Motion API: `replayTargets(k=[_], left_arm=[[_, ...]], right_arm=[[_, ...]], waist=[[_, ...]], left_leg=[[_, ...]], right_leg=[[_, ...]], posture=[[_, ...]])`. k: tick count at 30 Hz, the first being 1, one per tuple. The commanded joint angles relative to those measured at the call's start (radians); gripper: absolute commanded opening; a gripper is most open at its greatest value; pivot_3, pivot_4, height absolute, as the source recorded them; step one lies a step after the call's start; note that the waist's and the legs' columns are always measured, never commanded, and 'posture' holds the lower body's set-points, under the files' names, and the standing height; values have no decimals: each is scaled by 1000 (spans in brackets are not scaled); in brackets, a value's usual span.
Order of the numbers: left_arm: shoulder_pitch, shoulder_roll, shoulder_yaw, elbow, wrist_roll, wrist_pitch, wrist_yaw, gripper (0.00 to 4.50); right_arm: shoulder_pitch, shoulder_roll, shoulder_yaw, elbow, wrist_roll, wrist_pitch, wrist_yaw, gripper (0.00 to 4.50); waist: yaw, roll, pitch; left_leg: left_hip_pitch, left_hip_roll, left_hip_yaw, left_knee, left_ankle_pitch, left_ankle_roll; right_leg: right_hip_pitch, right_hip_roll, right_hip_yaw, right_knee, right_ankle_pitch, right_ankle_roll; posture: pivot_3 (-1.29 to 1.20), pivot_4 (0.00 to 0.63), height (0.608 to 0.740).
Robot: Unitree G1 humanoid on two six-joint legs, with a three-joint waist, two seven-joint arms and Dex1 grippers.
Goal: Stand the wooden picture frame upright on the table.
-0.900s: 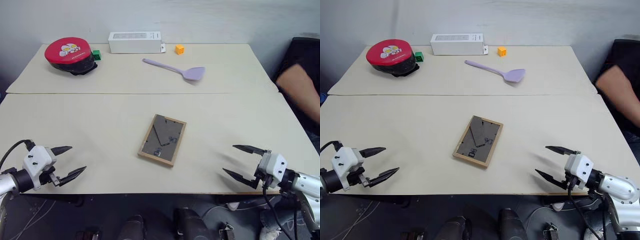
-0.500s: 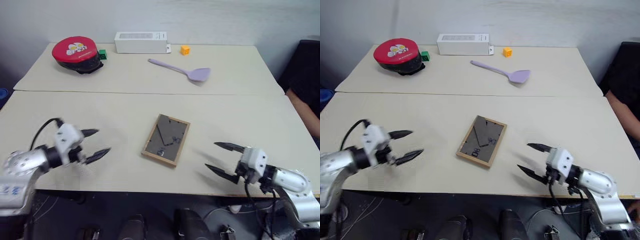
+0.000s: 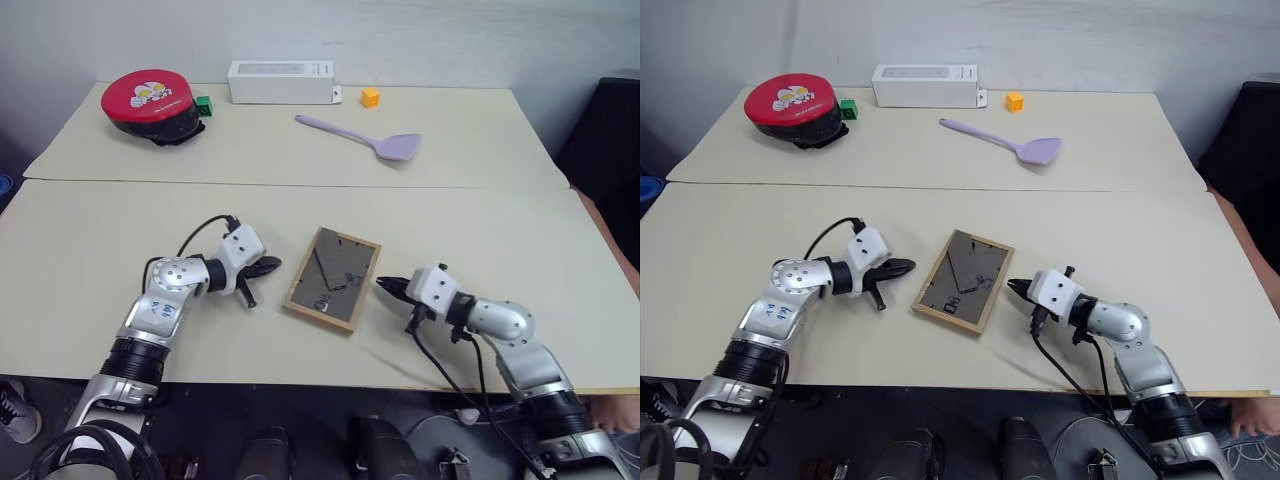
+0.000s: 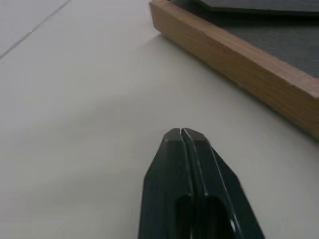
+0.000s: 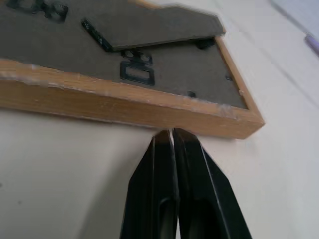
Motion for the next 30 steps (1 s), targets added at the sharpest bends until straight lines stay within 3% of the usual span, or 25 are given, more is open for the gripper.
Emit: replayTargets(k=[1,13,16,19,23,27,30], left_arm=[[-1,-21,-11,-29,-15,-1,-35,201],[113,-30,38,-165,-69,101,-45,201],[155,-3,93,-224,-112,155,-45,201],[201,91,161,-251,-98,202,-33,201],[209,205,295,-313,-284,529,-94,1018],[159,283,330,-396,-541,1055,-156,2269],[88,221,372,-361,-655,1353,-126,3171]], right_arm=[[-55,22,-2,8,-14,-13,-31,0],[-170,48,19,136,-33,-57,-13,0],[-170,28,11,150,-26,-73,11,0],[-150,-23,-12,107,-8,-59,56,0],[-96,-105,-34,1,60,13,148,0],[-53,-171,-12,-35,72,9,242,0],[-49,-174,5,-7,46,-9,256,0]], waist=[[0,0,0],[-4,0,0],[-7,0,0],[-11,0,0],[-18,0,0],[-20,0,0],[-20,0,0]], left_leg=[[0,0,0,1,0,0],[0,0,-1,0,0,0],[0,1,-1,0,0,0],[0,1,-1,0,0,0],[0,1,-2,-1,-1,0],[0,0,-4,-1,-1,1],[0,0,-6,0,-2,2]], right_leg=[[0,0,0,0,0,0],[0,0,0,0,0,0],[0,0,0,0,0,0],[0,0,0,0,0,0],[0,0,0,-1,0,0],[2,-1,-1,-1,0,0],[3,-1,-1,-2,0,0]], posture=[[0,150,740],[0,150,740],[0,150,740],[0,150,740],[0,150,740],[0,150,740],[0,150,740]])
